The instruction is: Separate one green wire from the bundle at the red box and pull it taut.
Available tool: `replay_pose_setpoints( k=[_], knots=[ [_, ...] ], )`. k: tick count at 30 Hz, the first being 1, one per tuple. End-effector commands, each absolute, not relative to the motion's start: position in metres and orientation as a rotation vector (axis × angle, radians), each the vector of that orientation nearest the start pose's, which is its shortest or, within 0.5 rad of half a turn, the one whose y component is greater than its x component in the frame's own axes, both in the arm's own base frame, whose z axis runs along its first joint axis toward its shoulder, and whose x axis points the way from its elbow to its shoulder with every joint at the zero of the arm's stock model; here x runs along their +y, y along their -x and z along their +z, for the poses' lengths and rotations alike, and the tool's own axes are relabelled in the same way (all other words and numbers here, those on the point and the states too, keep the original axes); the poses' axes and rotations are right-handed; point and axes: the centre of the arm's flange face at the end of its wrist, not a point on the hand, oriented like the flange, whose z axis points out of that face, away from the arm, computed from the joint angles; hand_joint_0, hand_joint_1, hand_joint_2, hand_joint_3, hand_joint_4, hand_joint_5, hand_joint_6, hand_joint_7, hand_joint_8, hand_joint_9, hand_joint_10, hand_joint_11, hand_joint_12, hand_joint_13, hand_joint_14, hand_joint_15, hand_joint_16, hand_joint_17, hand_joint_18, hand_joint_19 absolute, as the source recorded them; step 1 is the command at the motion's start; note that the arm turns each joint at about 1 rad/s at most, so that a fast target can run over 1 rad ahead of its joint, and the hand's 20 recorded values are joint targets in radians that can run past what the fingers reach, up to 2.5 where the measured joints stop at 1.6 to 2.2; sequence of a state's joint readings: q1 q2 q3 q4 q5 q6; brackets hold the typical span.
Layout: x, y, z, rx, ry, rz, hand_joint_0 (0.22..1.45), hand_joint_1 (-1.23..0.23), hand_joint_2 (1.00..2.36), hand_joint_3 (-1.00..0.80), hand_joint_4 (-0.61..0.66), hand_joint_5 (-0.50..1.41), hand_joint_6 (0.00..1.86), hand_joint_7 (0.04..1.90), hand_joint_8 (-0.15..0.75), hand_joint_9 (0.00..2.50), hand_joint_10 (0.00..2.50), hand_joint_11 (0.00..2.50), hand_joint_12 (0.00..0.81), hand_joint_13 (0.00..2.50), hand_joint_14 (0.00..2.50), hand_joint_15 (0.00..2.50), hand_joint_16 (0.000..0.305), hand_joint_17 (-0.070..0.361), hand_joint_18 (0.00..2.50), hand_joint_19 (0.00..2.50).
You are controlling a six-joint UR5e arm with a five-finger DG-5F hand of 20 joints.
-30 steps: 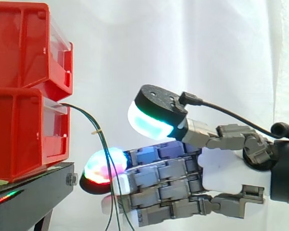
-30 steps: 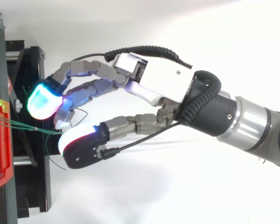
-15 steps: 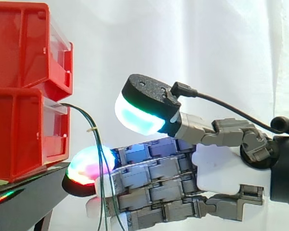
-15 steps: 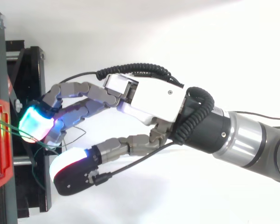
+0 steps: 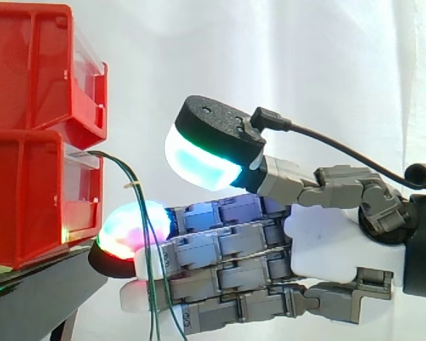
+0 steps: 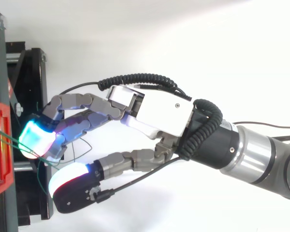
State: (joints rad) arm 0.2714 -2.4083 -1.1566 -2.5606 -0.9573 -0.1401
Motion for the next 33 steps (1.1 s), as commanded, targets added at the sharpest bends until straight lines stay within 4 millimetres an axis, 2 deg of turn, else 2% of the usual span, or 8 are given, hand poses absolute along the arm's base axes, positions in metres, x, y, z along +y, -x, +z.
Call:
replay_pose_setpoints(
  k=[1, 13, 16, 20, 26, 31, 32, 33],
  knots=[
    [0.026, -0.792, 0.2, 0.901, -1.22, 0.959, 0.59, -0.7, 1.0, -0.46, 0.28, -0.07, 0.5, 1.02, 0.242, 0.88, 0.01, 0.55, 0.358, 0.59, 0.01, 0.31, 0.044, 0.099, 0.52, 0.33],
    [0.036, -0.792, 0.201, 0.84, -1.258, 1.006, 0.58, -0.68, 1.0, -0.46, 0.29, -0.07, 0.5, 1.0, 0.247, 0.91, 0.01, 0.55, 0.36, 0.62, 0.01, 0.31, 0.044, 0.1, 0.53, 0.35],
    [0.037, -0.791, 0.201, 0.829, -1.278, 1.021, 0.59, -0.7, 1.01, -0.42, 0.27, -0.07, 0.5, 1.06, 0.247, 0.91, 0.01, 0.55, 0.361, 0.61, 0.01, 0.31, 0.044, 0.099, 0.53, 0.35],
    [0.044, -0.79, 0.199, 0.819, -1.302, 1.053, 0.6, -0.75, 1.01, -0.36, 0.2, -0.07, 0.5, 1.26, 0.248, 0.87, 0.02, 0.57, 0.358, 0.6, 0.01, 0.32, 0.044, 0.1, 0.53, 0.36],
    [0.051, -0.788, 0.199, 0.799, -1.321, 1.068, 0.59, -0.77, 1.01, -0.38, 0.19, -0.06, 0.51, 1.4, 0.25, 0.86, 0.02, 0.56, 0.361, 0.59, 0.01, 0.32, 0.044, 0.1, 0.54, 0.38],
    [0.049, -0.788, 0.199, 0.79, -1.333, 1.074, 0.56, -0.77, 1.0, -0.5, 0.21, -0.07, 0.55, 1.32, 0.257, 0.89, 0.01, 0.56, 0.362, 0.62, 0.01, 0.32, 0.045, 0.102, 0.58, 0.37],
    [0.05, -0.788, 0.199, 0.792, -1.333, 1.075, 0.55, -0.75, 1.0, -0.5, 0.22, -0.06, 0.51, 1.38, 0.257, 0.89, 0.01, 0.55, 0.363, 0.63, 0.01, 0.32, 0.046, 0.102, 0.59, 0.38],
    [0.049, -0.788, 0.199, 0.79, -1.335, 1.075, 0.55, -0.74, 1.0, -0.5, 0.23, -0.06, 0.5, 1.31, 0.256, 0.9, 0.01, 0.52, 0.363, 0.65, 0.01, 0.33, 0.045, 0.102, 0.6, 0.39]
  ],
)
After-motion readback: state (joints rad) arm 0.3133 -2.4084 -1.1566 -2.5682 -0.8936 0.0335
